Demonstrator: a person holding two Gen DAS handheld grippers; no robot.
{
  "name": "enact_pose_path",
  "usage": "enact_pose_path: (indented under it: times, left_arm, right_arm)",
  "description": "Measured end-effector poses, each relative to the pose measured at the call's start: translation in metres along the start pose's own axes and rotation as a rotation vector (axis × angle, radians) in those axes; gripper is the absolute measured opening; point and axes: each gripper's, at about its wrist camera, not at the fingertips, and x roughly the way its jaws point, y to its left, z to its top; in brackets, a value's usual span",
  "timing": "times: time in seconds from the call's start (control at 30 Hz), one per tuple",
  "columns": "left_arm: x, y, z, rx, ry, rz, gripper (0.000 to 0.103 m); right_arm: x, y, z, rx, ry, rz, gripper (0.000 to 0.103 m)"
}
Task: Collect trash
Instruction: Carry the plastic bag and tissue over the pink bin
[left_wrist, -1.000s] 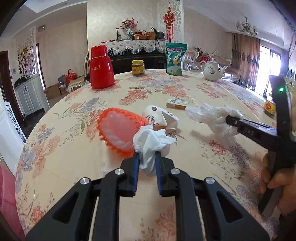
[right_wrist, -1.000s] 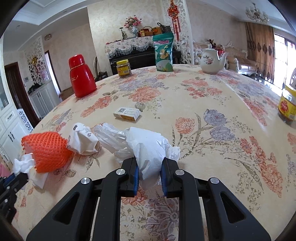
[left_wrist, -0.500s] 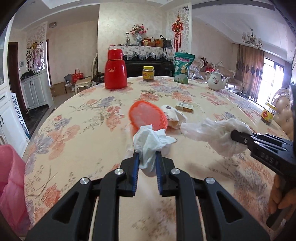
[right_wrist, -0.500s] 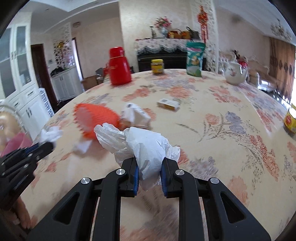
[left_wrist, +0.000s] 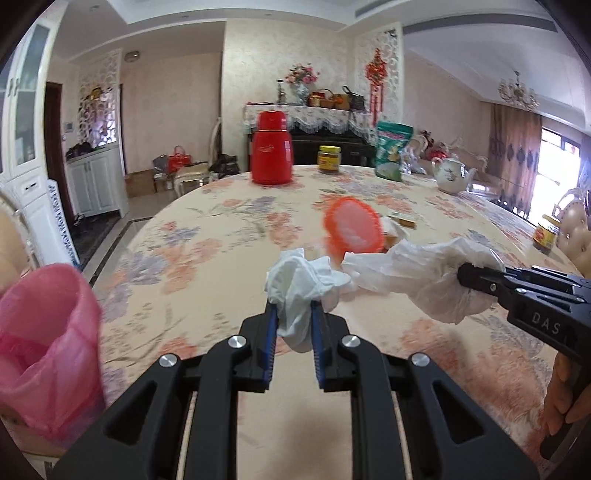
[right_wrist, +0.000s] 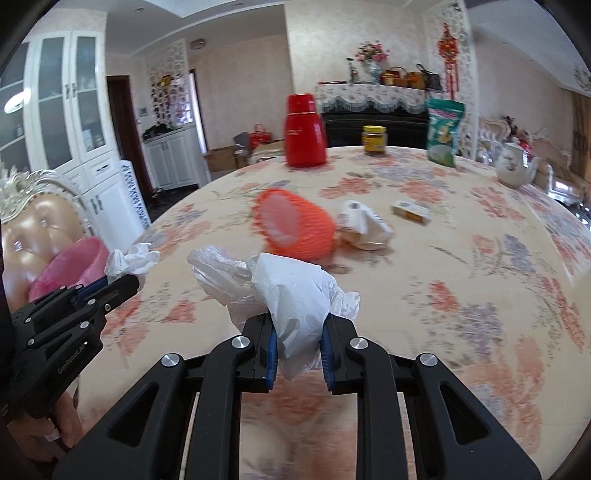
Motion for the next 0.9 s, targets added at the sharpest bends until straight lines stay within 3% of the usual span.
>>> enact_pose_path:
  times: [0.37,0.6,0.77,0.9]
  left_arm:
    - [-0.041,0.082,-0.019,-0.08,-0.031,0.153,0.017]
    - [-0.077,0.149,-0.025,-0.161,-0.049,0.284,0.017]
    - [-0.095,0.202,-0.021,-0.177,-0.064,0.422,0.017]
    - [-0.098,0.246,-0.023,-0.224,-0.04,0.447,0.018]
  right_arm:
    - [0.026,0.092,0.02,-0.141,0.016,0.175,0.02]
    - [0.045,0.166,0.028,-0.243,0.034,0.313,0.02]
    - [0.059,0.218,0.038,-0.29,0.025,0.401,0.02]
    - [0.075,0.256,0.049,-0.299,0.036,0.466,0.02]
